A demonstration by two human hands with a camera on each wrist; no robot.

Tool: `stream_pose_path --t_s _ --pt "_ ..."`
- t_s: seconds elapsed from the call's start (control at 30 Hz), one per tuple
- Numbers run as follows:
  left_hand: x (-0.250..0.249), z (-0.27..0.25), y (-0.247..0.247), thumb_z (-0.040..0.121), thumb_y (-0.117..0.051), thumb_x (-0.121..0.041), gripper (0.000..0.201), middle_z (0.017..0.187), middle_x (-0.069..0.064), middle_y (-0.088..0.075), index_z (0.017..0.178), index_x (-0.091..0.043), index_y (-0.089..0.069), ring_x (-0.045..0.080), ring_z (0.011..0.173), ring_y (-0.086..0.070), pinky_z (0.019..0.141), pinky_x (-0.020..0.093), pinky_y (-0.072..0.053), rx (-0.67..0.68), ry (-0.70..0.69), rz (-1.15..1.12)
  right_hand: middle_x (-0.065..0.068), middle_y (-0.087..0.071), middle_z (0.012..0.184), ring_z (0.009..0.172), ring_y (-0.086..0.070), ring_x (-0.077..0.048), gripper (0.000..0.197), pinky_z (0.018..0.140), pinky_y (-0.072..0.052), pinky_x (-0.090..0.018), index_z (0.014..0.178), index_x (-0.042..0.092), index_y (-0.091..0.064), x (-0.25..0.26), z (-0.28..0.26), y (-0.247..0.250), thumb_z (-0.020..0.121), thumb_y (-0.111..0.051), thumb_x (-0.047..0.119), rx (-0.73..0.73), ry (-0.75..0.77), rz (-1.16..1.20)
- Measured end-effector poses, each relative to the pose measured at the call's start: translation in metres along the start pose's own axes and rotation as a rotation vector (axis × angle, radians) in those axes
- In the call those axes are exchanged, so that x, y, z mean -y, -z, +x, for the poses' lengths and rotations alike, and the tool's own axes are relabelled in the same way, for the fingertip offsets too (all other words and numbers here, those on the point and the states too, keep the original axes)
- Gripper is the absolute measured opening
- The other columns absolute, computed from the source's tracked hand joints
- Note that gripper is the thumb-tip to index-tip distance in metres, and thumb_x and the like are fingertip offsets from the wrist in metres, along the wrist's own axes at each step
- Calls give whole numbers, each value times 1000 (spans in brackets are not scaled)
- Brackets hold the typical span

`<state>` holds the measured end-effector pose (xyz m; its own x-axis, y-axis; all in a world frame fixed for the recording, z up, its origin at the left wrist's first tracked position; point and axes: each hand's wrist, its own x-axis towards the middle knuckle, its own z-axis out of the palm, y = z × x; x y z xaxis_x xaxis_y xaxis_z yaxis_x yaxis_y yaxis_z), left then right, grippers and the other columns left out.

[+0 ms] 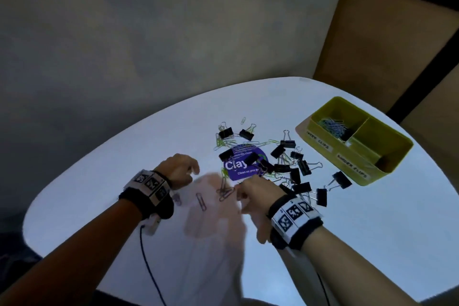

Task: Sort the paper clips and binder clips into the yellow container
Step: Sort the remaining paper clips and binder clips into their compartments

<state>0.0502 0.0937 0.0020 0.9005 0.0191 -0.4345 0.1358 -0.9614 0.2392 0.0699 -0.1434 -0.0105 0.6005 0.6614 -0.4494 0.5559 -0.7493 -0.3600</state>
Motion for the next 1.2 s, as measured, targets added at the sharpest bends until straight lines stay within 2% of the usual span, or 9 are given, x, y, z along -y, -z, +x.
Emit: stream_pose_path --t_s 0.13,0.27,0.4,0.5,0.7,0.8,0.93,1.07,1.2 --pt "34 -21 -28 73 -71 -31 61 120 8 -42 128 -25 -44 30 107 -51 90 37 -45 27 109 66 -4 -52 75 74 -50 -21 37 66 -39 -26 57 23 -41 6 8 -14 77 -67 6 14 -24 -60" --pt "31 -23 -45 79 -66 -23 44 117 15 -45 122 -17 -54 37 106 -52 89 35 -44 -92 90 9 -7 -70 83 81 -66 -25 23 77 -55 -29 68 23 -61 3 18 -22 72 -63 1 -32 -19 0" --pt "13 -18 -58 81 -64 -17 22 106 16 -56 101 -10 -67 34 100 -57 79 26 -41 -177 35 -53 -5 -71 87 87 -66 -22 17 70 -45 -22 84 12 -71 5 20 -22 79 -59 2 -28 -2 -4" --pt "1 -13 -57 79 -69 -20 20 103 14 -60 95 -8 -69 31 98 -57 76 23 -38 -202 -13 -87 -5 -70 97 94 -64 -23 17 80 -52 -31 85 12 -71 8 24 -22 80 -57 5 -54 44 -31" --pt "18 -18 -53 81 -55 -12 43 122 4 -52 122 -22 -56 25 114 -48 93 33 -43 -180 -155 -65 6 -40 140 132 -32 -15 8 95 -31 -36 79 22 -70 4 30 -26 77 -65 17 -185 178 -180" --pt "24 -28 -57 79 -60 -22 59 134 -1 -43 135 -27 -42 25 120 -40 95 41 -45 -86 -213 47 8 -40 145 136 -31 -14 15 98 -30 -35 84 22 -71 2 38 -23 73 -67 12 -137 235 -181" --pt "6 -34 -72 80 -64 -43 63 137 3 -41 135 -22 -43 26 124 -37 100 38 -41 -113 -177 46 5 -58 120 107 -58 -16 14 85 -51 -34 74 15 -74 -2 50 -21 72 -70 2 -110 247 -101" --pt "-12 -36 -91 86 -52 -14 27 114 10 -53 112 -11 -61 31 105 -48 93 39 -44 -202 -195 94 3 -68 94 86 -65 -17 10 67 -54 -33 73 13 -74 -6 56 -29 75 -71 3 -151 259 -79" --pt "-19 -38 -95 85 -45 2 27 103 14 -59 102 -5 -64 32 99 -54 81 36 -42 -218 -208 126 4 -67 69 67 -63 -15 21 58 -45 -21 63 18 -65 -4 53 -29 70 -62 -2 -171 233 -67"
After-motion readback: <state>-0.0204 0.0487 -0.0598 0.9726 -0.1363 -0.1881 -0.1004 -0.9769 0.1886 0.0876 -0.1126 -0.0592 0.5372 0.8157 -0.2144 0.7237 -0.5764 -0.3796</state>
